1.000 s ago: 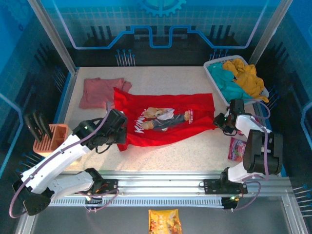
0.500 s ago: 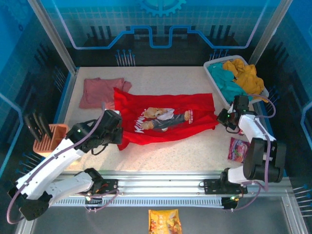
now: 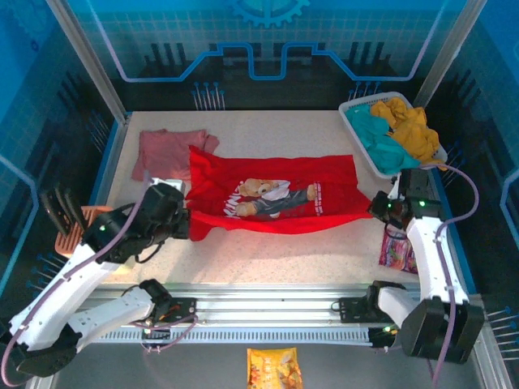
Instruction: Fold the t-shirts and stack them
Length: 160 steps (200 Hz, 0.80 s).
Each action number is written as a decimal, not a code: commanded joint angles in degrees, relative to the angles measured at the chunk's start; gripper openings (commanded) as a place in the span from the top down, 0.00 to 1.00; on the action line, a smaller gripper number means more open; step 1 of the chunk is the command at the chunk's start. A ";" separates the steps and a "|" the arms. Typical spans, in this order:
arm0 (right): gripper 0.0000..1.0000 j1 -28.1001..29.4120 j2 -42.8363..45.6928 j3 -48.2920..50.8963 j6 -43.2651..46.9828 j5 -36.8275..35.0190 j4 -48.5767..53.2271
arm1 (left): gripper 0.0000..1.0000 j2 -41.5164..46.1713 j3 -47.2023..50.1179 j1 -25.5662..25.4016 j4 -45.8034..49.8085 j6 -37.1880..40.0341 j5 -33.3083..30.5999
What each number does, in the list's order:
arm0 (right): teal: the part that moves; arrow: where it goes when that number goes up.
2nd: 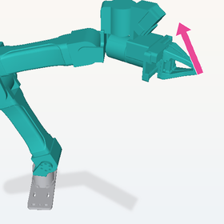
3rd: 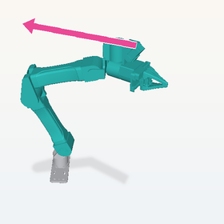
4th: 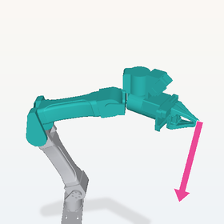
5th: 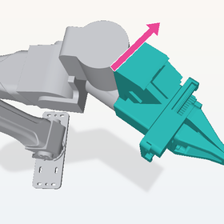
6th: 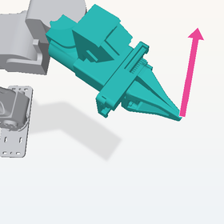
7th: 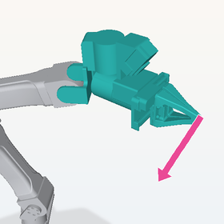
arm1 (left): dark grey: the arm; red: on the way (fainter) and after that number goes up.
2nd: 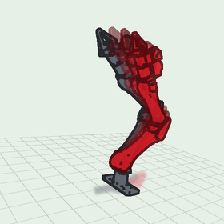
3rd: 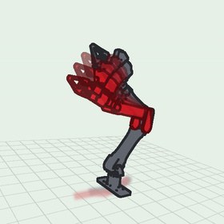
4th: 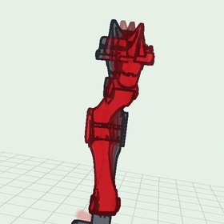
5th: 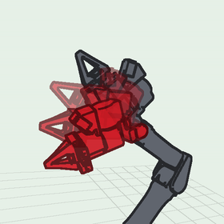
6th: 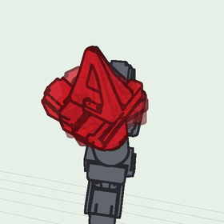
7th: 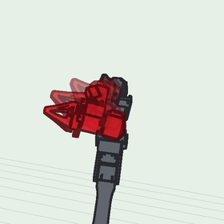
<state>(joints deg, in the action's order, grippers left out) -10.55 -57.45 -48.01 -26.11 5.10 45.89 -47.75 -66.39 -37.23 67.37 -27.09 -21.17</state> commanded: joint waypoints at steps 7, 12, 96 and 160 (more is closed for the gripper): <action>1.00 1.59 3.53 -1.64 -1.13 -1.31 8.44 | 1.00 1.57 -1.59 0.62 3.69 -1.63 -3.18; 1.00 1.94 3.68 -1.59 -1.31 -1.90 8.47 | 1.00 1.53 -1.20 0.66 3.45 -1.65 -3.02; 1.00 2.03 -5.38 -1.24 0.78 -1.09 3.87 | 1.00 -5.65 0.84 3.18 -1.02 3.16 -3.28; 1.00 1.78 -17.70 -6.37 3.51 1.30 -1.19 | 1.00 -14.81 1.03 12.34 -10.33 11.51 -1.03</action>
<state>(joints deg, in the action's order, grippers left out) -9.02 -72.47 -50.61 -24.51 4.93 47.40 -61.54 -65.36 -27.59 62.59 -20.75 -22.96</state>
